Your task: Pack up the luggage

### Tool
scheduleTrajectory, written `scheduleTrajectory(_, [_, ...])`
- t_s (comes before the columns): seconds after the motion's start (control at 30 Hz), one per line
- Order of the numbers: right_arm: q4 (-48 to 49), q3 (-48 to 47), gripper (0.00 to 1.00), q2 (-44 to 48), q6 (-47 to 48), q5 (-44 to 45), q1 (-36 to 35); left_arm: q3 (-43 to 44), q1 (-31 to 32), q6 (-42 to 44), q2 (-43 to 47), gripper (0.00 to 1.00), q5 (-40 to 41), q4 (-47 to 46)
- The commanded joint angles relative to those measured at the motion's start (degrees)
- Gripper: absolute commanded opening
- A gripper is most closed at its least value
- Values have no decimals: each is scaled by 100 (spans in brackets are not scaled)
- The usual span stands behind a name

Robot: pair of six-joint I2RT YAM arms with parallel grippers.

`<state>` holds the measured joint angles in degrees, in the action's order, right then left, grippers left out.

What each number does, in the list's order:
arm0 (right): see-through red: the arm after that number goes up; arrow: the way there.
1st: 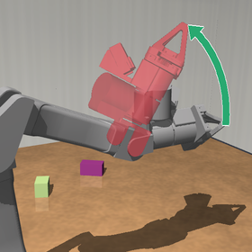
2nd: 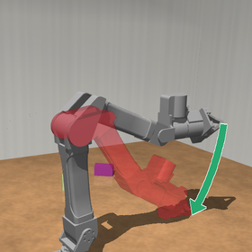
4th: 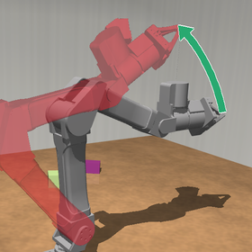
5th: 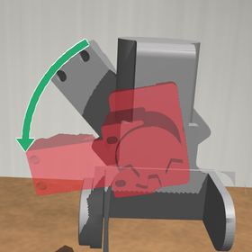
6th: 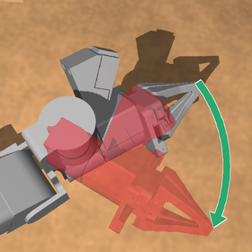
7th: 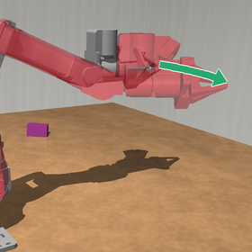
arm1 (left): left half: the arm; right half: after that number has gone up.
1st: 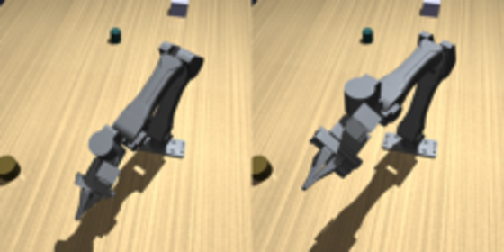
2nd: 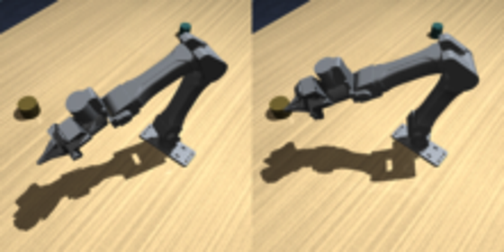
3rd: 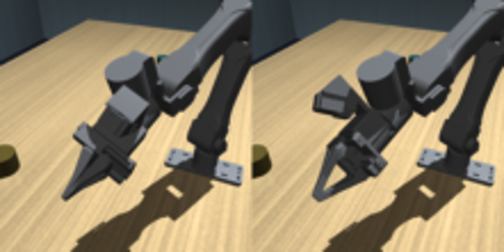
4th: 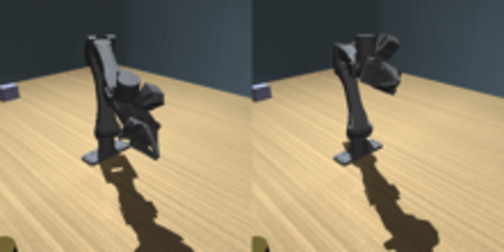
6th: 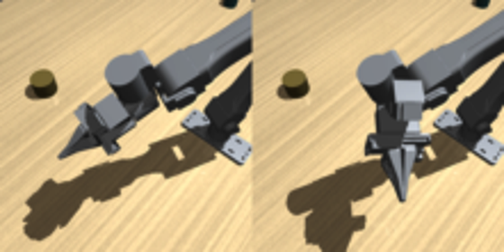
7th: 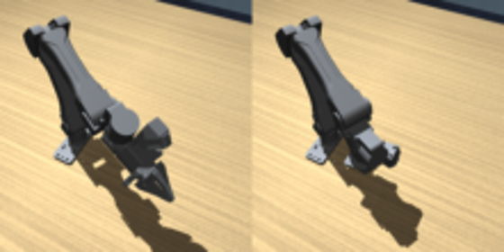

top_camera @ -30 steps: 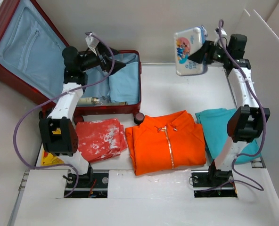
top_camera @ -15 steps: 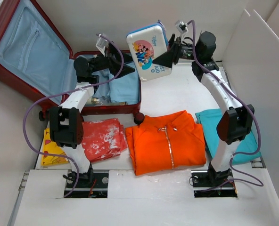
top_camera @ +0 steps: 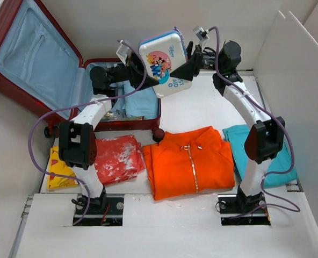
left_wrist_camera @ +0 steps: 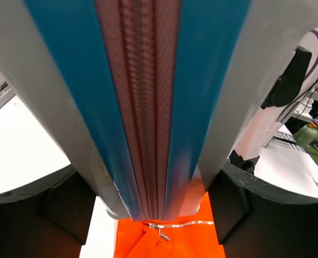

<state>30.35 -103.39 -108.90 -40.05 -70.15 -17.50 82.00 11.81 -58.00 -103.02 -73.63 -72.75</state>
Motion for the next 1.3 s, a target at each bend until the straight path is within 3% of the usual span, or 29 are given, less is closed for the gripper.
scheduleTrajectory(0.0, [964,-41,0,150,-29,379,-149,299,163,-150,151,65,-73,-934])
scheduleTrajectory(0.03, [964,-40,0,150,-29,379,-210,299,163,-150,151,59,-73,-934])
scheduleTrajectory(0.2, [964,266,0,150,-29,379,-210,361,163,-150,151,0,-20,-741])
scheduleTrajectory(0.57, [964,733,3,203,-29,616,-210,-25,102,157,335,0,287,208])
scheduleTrajectory(0.67, [964,794,27,203,-29,617,-210,-79,102,393,397,0,340,734])
scheduleTrajectory(0.83, [964,856,76,88,-82,564,-210,351,-82,1314,459,0,586,2646])
scheduleTrajectory(0.97, [850,961,100,-104,-134,826,-158,598,-345,2070,459,0,691,4107])
scheduleTrajectory(1.1, [604,961,100,-412,-240,1117,-105,1186,-461,3579,398,0,876,6296])
scheduleTrajectory(1.17, [604,848,100,-675,-406,1118,-105,1257,-522,3708,397,0,946,6781])
scheduleTrajectory(1.27, [604,759,100,-939,-573,1118,-166,1257,-697,3428,266,0,876,6783])
